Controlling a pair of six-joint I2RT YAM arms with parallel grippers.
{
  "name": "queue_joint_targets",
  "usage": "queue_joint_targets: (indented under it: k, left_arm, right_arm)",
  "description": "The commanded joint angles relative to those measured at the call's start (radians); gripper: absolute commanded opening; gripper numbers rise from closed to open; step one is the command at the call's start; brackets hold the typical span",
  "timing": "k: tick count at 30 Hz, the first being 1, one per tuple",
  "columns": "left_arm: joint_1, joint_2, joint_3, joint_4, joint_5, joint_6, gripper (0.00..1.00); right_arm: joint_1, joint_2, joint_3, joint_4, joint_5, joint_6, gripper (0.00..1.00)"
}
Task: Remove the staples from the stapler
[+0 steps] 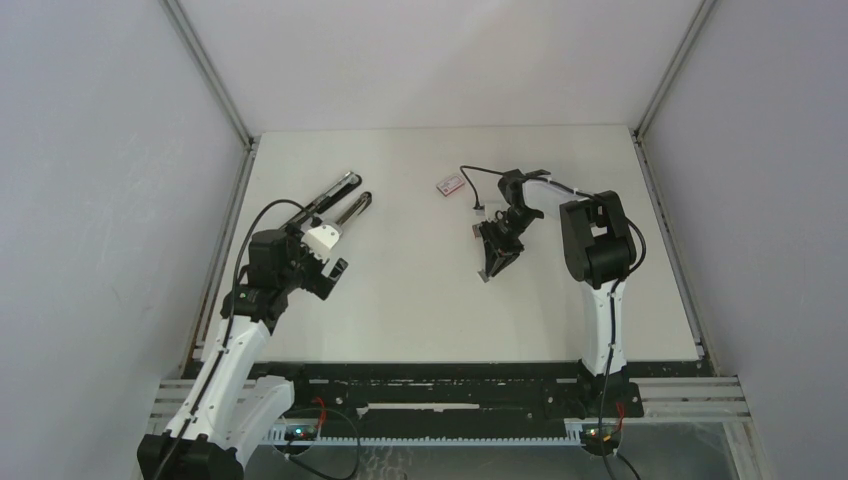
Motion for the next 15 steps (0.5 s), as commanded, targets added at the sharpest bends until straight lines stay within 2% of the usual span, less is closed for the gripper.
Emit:
queue_joint_targets:
  k: [1,15]
  left_arm:
    - [0.005,-0.009,-0.012,0.02,-0.004,0.011,1.0]
    - [0.006,-0.013,-0.012,0.02,-0.003,0.011,1.0]
  right_arm:
    - [0.029,0.048,-0.022,0.129,0.18,-0.031,0.21]
    - [0.032,0.053,-0.022,0.131,0.203,-0.03,0.12]
